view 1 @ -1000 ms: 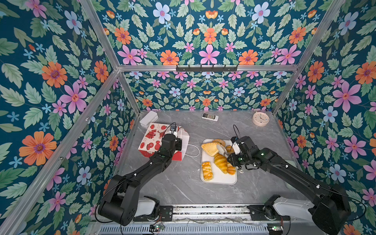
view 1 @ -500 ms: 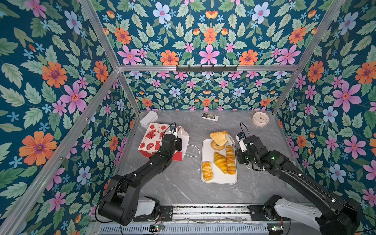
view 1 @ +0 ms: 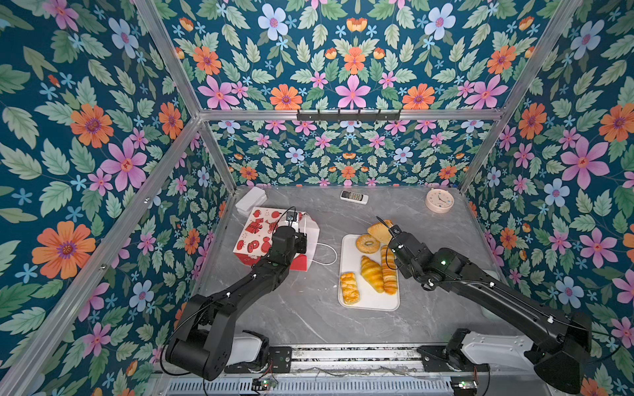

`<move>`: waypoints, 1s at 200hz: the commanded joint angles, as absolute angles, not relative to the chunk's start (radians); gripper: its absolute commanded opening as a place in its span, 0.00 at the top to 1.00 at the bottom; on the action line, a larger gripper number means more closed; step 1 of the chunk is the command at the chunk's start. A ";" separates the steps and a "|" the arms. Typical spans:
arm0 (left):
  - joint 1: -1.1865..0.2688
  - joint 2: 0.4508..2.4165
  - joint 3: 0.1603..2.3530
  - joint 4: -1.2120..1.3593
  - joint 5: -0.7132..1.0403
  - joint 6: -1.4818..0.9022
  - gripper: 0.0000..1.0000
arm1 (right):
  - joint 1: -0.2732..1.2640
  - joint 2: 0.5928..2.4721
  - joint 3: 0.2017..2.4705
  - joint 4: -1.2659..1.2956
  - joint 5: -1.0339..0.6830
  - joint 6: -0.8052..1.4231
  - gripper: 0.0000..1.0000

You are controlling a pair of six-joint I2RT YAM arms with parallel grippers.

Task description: Take the fake bread out of the paper bag

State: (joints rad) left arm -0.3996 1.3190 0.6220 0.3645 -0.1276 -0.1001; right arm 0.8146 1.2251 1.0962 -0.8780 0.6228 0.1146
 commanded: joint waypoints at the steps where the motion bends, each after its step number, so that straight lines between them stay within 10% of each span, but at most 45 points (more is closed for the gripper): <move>1: -0.400 1.308 0.614 0.415 -0.114 -0.102 1.00 | 0.852 1.281 1.141 -1.019 0.769 0.231 0.79; 200: -0.390 1.276 0.549 0.477 -0.071 -0.127 1.00 | 1.143 1.571 1.144 -1.197 0.775 0.563 0.67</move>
